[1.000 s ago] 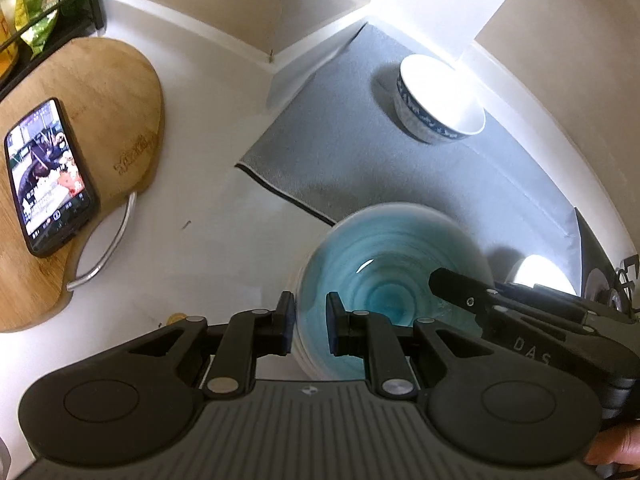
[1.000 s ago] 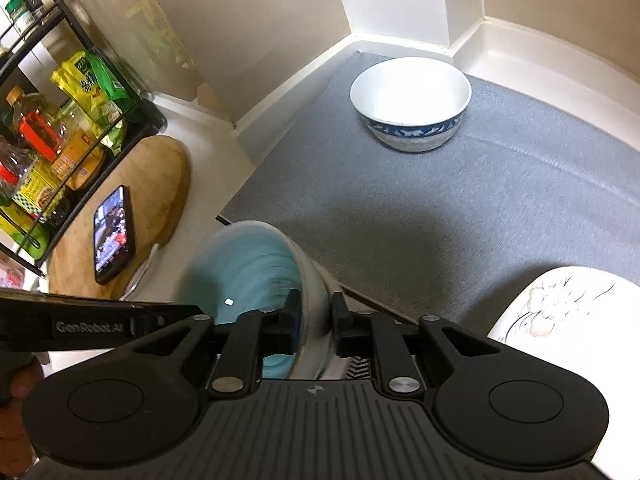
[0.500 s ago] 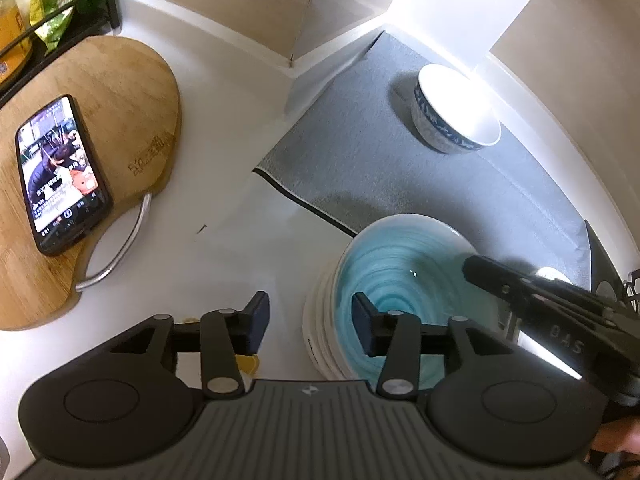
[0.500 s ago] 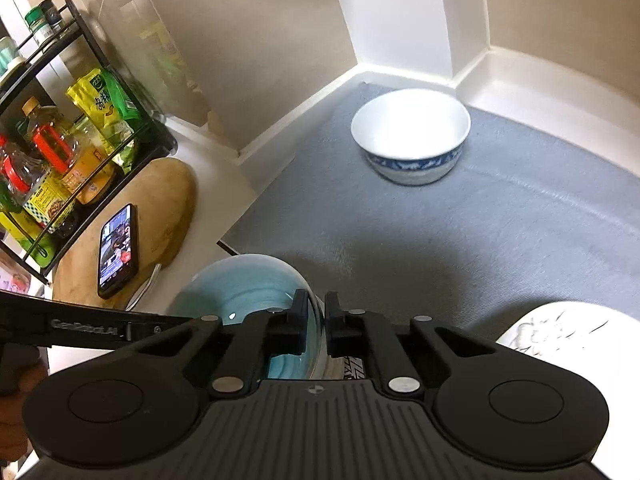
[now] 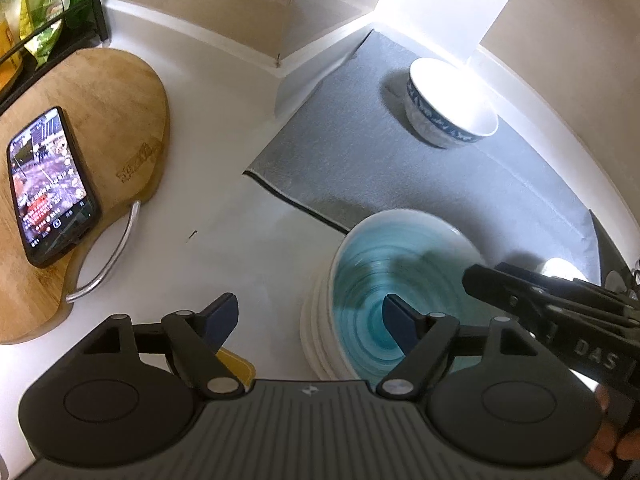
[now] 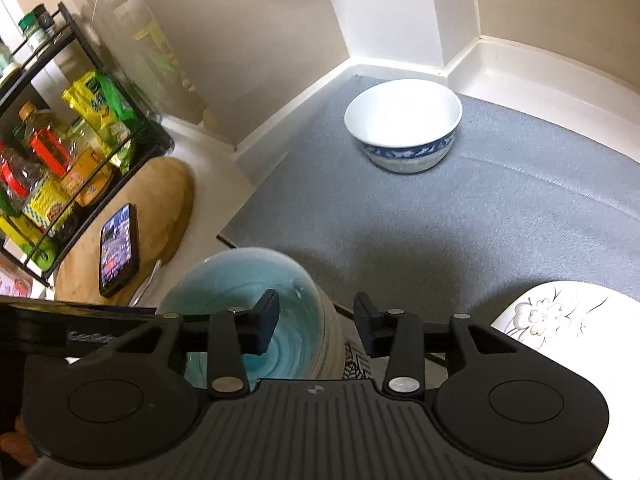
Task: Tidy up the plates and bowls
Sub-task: 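Open both grippers and release the teal bowl into the cream bowls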
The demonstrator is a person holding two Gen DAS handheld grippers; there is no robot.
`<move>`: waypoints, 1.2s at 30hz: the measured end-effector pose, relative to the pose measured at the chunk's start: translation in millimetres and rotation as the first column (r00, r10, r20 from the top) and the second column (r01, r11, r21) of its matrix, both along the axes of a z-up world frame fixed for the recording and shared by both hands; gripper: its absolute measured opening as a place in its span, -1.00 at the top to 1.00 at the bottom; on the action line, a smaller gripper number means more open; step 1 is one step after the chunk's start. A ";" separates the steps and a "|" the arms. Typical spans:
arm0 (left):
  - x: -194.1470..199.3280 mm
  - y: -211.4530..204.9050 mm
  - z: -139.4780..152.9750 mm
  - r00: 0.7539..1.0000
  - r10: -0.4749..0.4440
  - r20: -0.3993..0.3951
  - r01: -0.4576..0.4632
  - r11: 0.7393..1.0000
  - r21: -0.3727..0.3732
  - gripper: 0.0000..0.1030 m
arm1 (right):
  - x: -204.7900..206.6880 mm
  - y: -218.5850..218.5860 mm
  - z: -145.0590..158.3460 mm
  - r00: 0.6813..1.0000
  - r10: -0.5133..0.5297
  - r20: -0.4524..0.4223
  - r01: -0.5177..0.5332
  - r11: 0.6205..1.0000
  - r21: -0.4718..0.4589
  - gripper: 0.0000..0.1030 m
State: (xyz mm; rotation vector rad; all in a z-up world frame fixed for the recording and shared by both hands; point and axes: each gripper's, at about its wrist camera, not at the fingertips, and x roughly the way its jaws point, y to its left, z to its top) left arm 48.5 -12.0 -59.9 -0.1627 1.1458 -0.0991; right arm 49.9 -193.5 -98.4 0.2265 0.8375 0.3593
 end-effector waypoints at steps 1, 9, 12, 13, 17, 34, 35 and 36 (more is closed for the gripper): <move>-0.2 0.9 -3.6 1.000 0.000 -0.003 0.000 1.000 0.001 -0.62 | -0.2 0.3 -1.3 1.000 0.001 -0.005 -0.001 1.000 -0.003 0.14; -4.9 6.0 -23.7 1.000 -0.015 0.020 0.016 0.999 -0.039 -0.70 | -0.1 4.6 -12.3 0.999 0.005 -0.049 -0.006 1.000 -0.026 0.11; -4.9 7.8 -25.0 1.000 -0.010 0.022 0.011 0.999 -0.050 -0.71 | 1.1 6.9 -12.9 0.998 0.006 -0.060 -0.008 1.000 -0.028 0.08; -4.4 8.5 -24.9 1.000 -0.007 0.020 0.008 0.999 -0.053 -0.71 | 1.1 7.4 -12.3 0.998 0.007 -0.058 -0.009 1.000 -0.026 0.06; -4.0 11.7 -20.6 1.000 -0.004 0.004 0.004 0.997 -0.076 -0.71 | 1.7 8.0 -8.8 0.999 0.012 -0.047 -0.013 1.000 -0.022 0.03; 4.3 6.1 23.0 0.998 0.017 0.058 -0.016 1.000 -0.027 -0.99 | 4.2 -7.1 12.0 0.997 -0.072 -0.030 0.073 0.996 0.045 -0.54; 5.1 5.5 24.0 0.998 0.018 0.059 -0.017 1.000 -0.025 -0.99 | 3.8 -8.1 12.4 0.997 -0.076 -0.031 0.078 0.996 0.046 -0.56; 6.2 4.2 25.3 0.998 0.020 0.058 -0.019 1.000 -0.020 -0.99 | 3.2 -9.1 13.2 0.996 -0.080 -0.030 0.082 0.995 0.048 -0.57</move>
